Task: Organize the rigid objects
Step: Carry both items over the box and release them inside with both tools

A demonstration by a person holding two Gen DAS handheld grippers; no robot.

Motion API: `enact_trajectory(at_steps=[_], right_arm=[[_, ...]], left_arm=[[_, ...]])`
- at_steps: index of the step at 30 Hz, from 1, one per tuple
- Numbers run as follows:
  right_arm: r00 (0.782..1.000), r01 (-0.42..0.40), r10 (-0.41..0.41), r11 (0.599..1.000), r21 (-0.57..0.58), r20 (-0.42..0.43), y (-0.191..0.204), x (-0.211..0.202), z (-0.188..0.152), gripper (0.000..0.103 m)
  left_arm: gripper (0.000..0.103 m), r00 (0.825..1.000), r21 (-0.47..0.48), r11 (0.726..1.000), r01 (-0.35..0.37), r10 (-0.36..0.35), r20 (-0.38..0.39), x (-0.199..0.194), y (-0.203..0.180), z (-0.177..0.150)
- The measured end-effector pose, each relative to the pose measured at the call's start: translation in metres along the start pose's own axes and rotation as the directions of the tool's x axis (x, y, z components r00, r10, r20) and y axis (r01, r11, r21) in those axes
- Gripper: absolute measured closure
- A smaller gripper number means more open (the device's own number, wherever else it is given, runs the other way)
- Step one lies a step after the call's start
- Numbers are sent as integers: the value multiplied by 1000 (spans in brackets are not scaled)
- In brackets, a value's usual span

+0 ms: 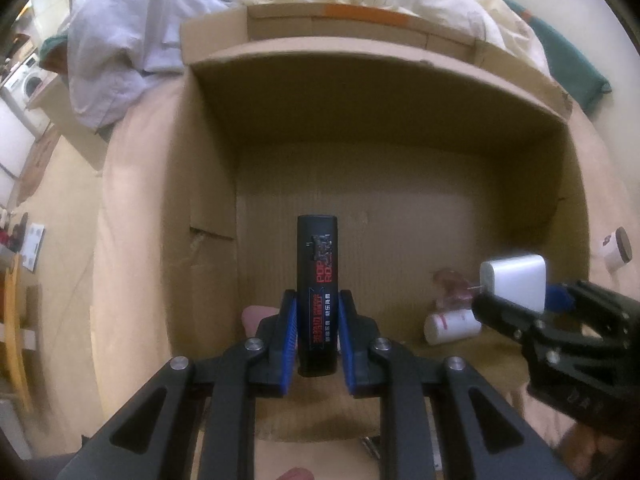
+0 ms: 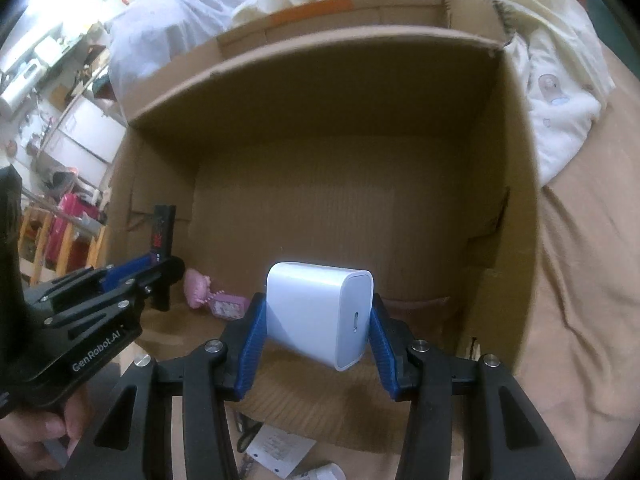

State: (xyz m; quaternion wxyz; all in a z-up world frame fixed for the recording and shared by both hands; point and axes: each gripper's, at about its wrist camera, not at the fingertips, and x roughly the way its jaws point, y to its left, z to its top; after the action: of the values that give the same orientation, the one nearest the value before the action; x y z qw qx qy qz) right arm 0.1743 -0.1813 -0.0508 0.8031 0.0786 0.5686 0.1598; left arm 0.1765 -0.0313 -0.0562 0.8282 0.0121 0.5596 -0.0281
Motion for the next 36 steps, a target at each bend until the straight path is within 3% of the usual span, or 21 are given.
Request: enact_trajectory(at_steps=[6, 14, 20, 22, 23, 25, 28, 30, 31, 33, 36], right_arm=[[997, 67, -67, 998, -23, -34, 1, 15, -3, 52], [995, 68, -69, 998, -17, -68, 2, 24, 0, 52], [998, 57, -57, 998, -2, -35, -1, 19, 3, 52], [999, 49, -49, 999, -5, -23, 0, 18, 4, 51], [999, 45, -45, 999, -7, -16, -5, 14, 1, 44], [999, 34, -33, 999, -12, 2, -5, 8, -9, 38], [998, 34, -32, 999, -36, 49, 0, -1, -11, 29], [997, 41, -38, 998, -42, 74, 1, -5, -12, 26], [995, 37, -34, 999, -37, 92, -1, -9, -12, 24], [992, 24, -22, 1000, -17, 122, -2, -16, -9, 1], [990, 11, -11, 1000, 1, 143, -6, -22, -7, 0]], left_arm=[[86, 999, -4, 1000, -20, 20, -45, 16, 4, -4], [86, 994, 0, 1000, -11, 10, -105, 29, 2, -8], [85, 994, 6, 1000, 6, -5, -105, 29, -1, -8], [73, 995, 7, 1000, 8, -7, -102, 27, -1, -8], [61, 995, 3, 1000, 14, -13, -99, 25, -1, -9], [56, 996, -17, 999, 33, -34, -81, 20, 0, -11], [40, 999, -22, 1000, 3, -4, -50, 11, 1, -10], [20, 998, -60, 998, 23, -27, -62, 11, 6, -8], [17, 996, -83, 995, 49, -55, -71, 11, 9, -8], [16, 994, -107, 991, 78, -86, -71, 9, 13, -8], [15, 996, -88, 994, 65, -69, -49, 5, 10, -6]])
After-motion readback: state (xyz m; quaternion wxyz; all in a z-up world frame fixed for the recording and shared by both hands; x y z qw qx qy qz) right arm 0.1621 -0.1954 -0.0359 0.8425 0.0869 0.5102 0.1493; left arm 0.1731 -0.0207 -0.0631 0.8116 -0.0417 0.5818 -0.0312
